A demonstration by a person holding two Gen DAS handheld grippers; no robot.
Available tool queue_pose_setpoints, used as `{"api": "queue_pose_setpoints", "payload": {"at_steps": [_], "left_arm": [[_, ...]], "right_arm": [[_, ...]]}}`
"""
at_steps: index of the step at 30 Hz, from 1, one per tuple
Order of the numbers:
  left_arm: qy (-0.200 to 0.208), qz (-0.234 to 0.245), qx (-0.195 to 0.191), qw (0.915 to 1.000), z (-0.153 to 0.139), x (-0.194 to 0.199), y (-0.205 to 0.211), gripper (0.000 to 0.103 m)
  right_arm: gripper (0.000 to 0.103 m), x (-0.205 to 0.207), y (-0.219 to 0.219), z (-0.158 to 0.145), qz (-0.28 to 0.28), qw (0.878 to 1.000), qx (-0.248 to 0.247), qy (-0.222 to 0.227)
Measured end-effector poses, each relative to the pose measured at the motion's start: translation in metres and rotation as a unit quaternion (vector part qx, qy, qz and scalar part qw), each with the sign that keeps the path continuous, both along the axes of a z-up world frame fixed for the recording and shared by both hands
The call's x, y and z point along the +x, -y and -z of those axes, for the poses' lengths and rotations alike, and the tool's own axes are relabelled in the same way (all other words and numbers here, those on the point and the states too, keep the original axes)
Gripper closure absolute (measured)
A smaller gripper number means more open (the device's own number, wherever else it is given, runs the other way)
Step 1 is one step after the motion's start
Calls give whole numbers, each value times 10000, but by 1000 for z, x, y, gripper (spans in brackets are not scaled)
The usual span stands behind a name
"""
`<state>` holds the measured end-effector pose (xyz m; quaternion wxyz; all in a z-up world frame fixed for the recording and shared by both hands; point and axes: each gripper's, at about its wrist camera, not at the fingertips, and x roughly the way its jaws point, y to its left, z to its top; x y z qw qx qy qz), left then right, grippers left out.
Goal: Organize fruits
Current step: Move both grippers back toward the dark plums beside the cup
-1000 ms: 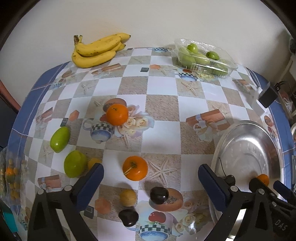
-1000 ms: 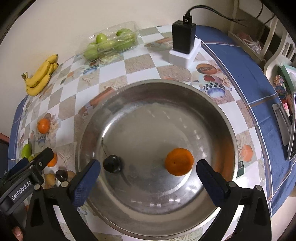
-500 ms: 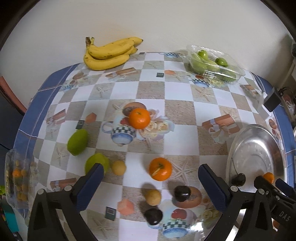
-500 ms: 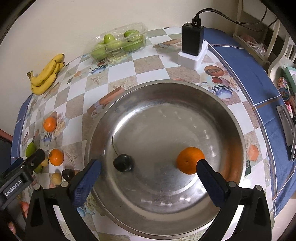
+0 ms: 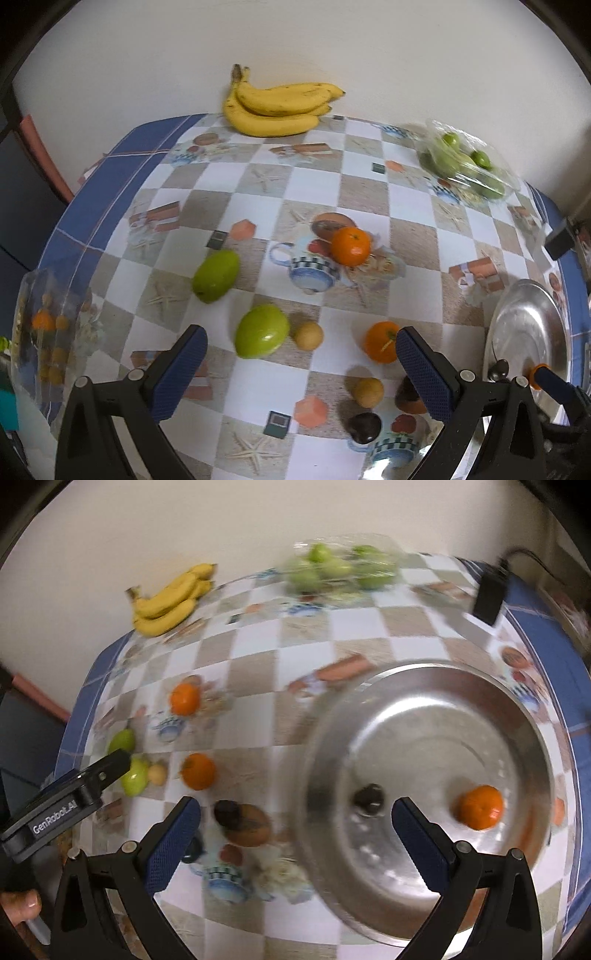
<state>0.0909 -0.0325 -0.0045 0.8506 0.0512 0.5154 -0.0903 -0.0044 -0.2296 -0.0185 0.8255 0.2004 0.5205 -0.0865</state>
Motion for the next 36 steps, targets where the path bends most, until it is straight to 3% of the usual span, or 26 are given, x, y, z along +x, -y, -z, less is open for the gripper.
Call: {"api": "queue_pose_setpoints", "payload": {"at_steps": [13,19,25,28,31,33,36], "left_arm": [[-134,-518,-73,9985,9,4,-33,0],[-430,-604,-153,9971,27,5,-34,0],[-495,-606,-228,9967,34,4,-32,0],[-560,-592,-268,9963,38,4,-31,0],[-687,-546,-405,9953,41,2,-29,0],[-818,-546,-512,9938,43,1,-28,0],[-975,-558,-641,9916,46,-1,-27,0]], "right_arm": [[0,23,-53,17,-725,9971,166,-150],[0,29,-64,25,-957,9949,158,-290],[0,29,-60,31,-1022,9930,558,-211],[0,30,-58,32,-1013,9937,419,-222],[7,31,-56,33,-1005,9942,319,-230],[20,31,-53,35,-970,9944,319,-271],[31,32,-50,42,-955,9941,381,-348]]}}
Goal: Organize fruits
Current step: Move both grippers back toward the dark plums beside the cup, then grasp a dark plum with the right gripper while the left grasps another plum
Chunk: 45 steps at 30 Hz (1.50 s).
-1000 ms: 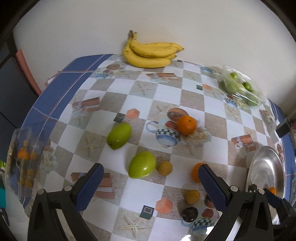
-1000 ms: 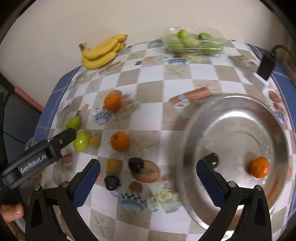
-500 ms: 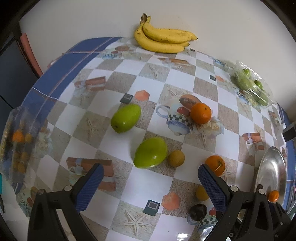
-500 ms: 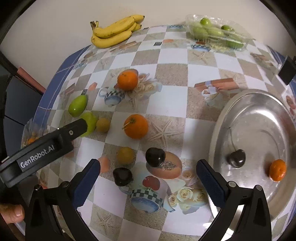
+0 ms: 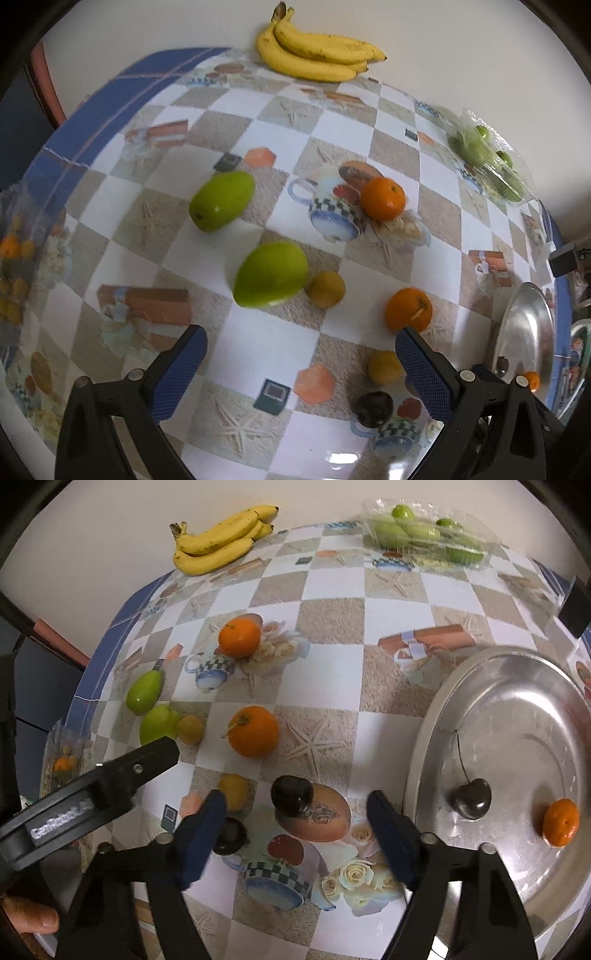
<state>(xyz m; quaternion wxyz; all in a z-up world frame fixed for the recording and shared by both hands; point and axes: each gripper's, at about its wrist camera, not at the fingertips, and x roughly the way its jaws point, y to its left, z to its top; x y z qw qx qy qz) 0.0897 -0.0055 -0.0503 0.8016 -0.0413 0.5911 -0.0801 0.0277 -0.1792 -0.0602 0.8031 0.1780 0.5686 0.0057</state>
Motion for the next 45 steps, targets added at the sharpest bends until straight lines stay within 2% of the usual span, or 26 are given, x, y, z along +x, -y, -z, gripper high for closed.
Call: {"api": "queue_pose_setpoints", "payload": {"at_steps": [4,12,19,23,40,45], "left_arm": [[-237,-24,-285,9993,6,-6,2,1],[-448,-126,-432,9980,12,-10,5,8],[-540,-222,-482,9971,16,-10,-1,9],[-545,-218,-470,9972,17,-10,0,11],[-568,-264,-513,9967,18,-11,-1,11],[-573,-219,-553,9966,17,-11,0,15]], "right_arm": [[35,1,-1,5,-32,10000,61,-50],[58,5,-1,13,13,9999,45,-121],[59,9,-2,16,2,9999,39,-146],[68,11,-3,17,11,9998,19,-174],[75,13,-5,17,42,9997,139,-170],[75,10,-1,14,133,9996,220,-116]]}}
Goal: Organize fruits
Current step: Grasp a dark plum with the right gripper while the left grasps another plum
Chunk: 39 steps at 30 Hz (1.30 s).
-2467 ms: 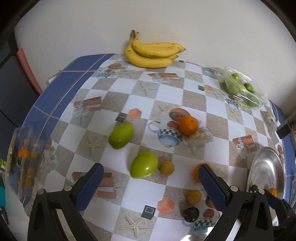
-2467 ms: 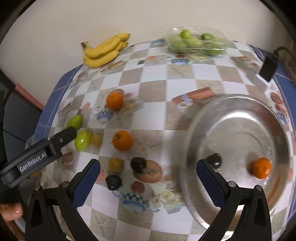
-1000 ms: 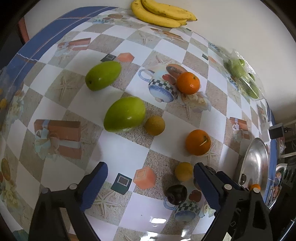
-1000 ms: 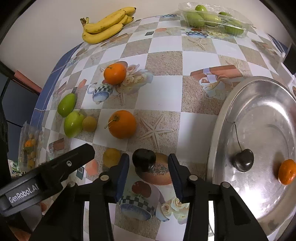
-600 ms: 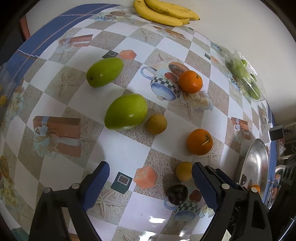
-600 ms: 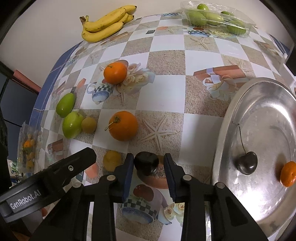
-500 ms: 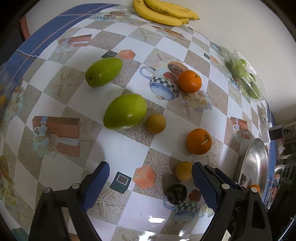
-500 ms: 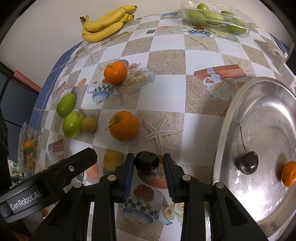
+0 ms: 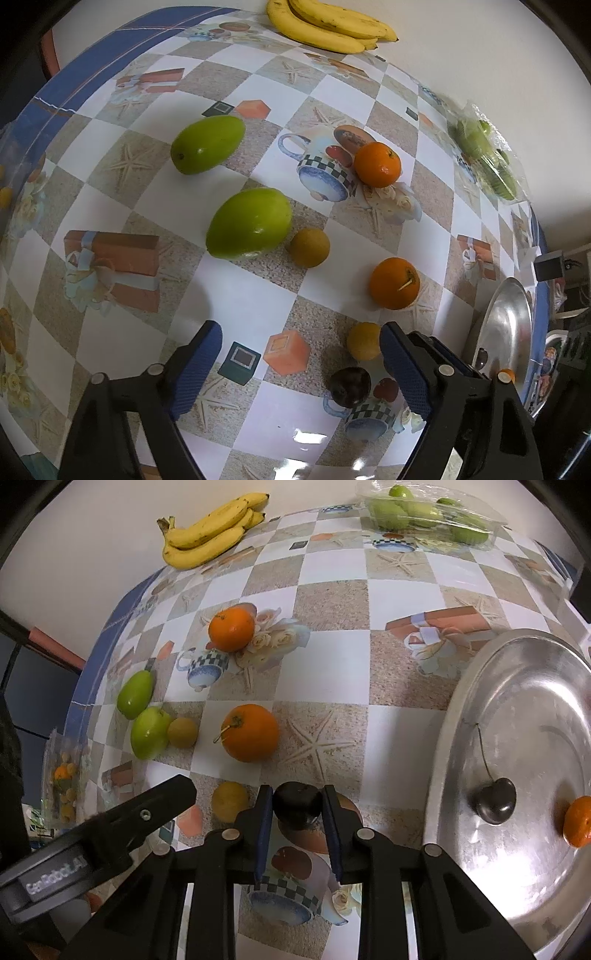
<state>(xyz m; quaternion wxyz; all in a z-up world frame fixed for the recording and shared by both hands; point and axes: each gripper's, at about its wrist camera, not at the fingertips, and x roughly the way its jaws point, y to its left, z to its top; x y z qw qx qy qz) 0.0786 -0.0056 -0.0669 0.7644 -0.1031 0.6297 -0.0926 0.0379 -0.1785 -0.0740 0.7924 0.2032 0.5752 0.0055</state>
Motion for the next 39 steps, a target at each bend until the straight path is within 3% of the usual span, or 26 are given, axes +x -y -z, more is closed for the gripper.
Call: {"api": "queue_pose_setpoints", "payload": {"at_steps": [5,19,21,30,39], "left_arm": [[-34,73,-36,10000,0,-1,4,18],[-211,553,47,9982,4,-18,30,40],[-252,620,104,9977,7,-19,35,49],[-345,814,73,9961,11,-24,47,71],[-145,854,-28,9962,-2,-24,49,73]], "right_arm": [[75,-10,6,-10,103,9999,17,30],[76,-47,26,-40,615,9975,204,291],[76,-48,27,-43,644,9971,240,324],[76,-52,33,-46,707,9962,339,369],[76,-52,34,-49,712,9956,403,453]]}}
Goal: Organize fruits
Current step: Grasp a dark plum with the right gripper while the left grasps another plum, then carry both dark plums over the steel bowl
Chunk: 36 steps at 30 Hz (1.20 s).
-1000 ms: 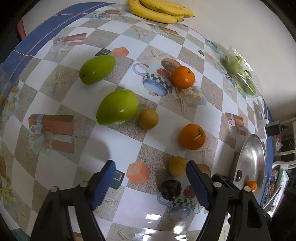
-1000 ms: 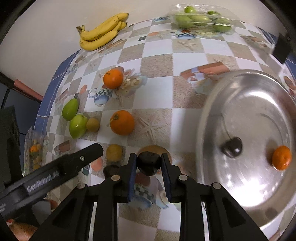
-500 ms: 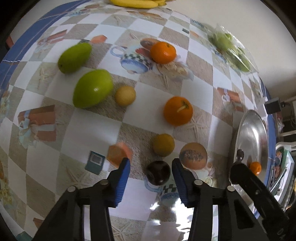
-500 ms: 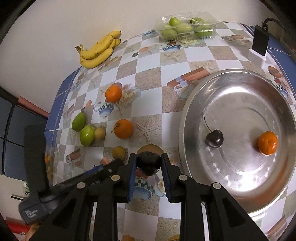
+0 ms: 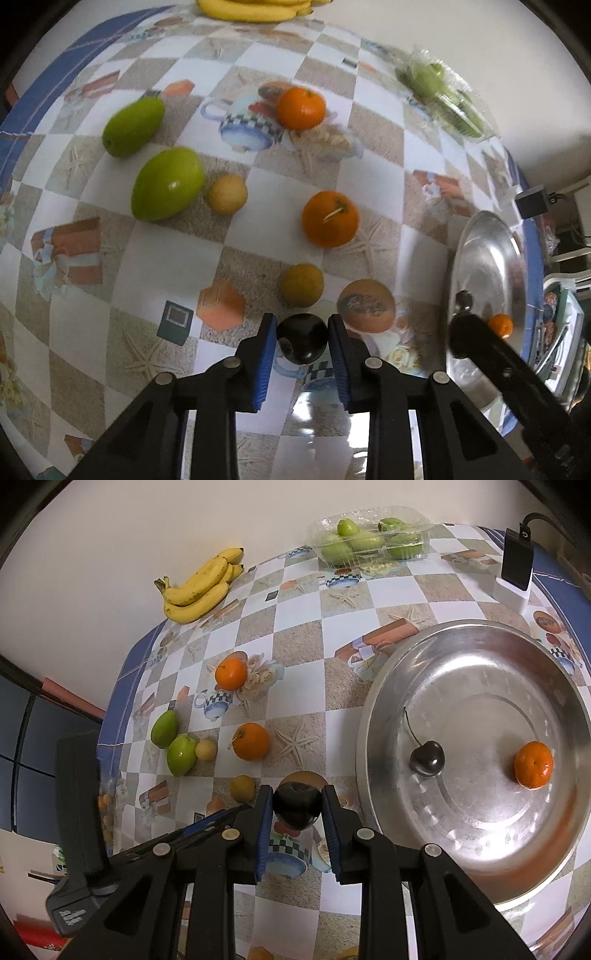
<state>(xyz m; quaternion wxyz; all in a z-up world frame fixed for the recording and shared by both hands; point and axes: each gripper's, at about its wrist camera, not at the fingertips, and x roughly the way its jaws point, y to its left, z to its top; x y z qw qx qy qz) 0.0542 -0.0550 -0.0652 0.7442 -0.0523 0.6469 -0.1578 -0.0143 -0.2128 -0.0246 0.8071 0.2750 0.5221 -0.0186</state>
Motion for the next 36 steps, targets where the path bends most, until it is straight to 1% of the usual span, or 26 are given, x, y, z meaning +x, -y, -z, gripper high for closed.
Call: {"api": "queue_pose_setpoints", "payload": {"at_steps": [8,13,21,25,29,31,36], "left_arm": [[443,23,-270,9986,-31,-1,0,73],[518,126,-340,9980,-35,-2,10,73],[682,644,-416,9947,-44,-13,45,73],[730,852,-521,9923,-47,-18,60,73],[863,1181,-533,9878,-50,-26,83,73],[860,1291,-545,9864,-49,-28,90,73],[798,1501,-506,9841,-37,-29,113,73]], "right_arm": [[76,-2,9,-3,130,9999,7,58],[76,-9,29,0,509,9986,-81,-74],[76,-32,77,3,1269,9914,-185,-241],[76,-42,98,4,1538,9878,-112,-227],[76,-50,110,4,1701,9852,-104,-198],[76,-52,115,4,1738,9847,7,-138],[75,-46,117,4,1701,9854,-22,-74]]}}
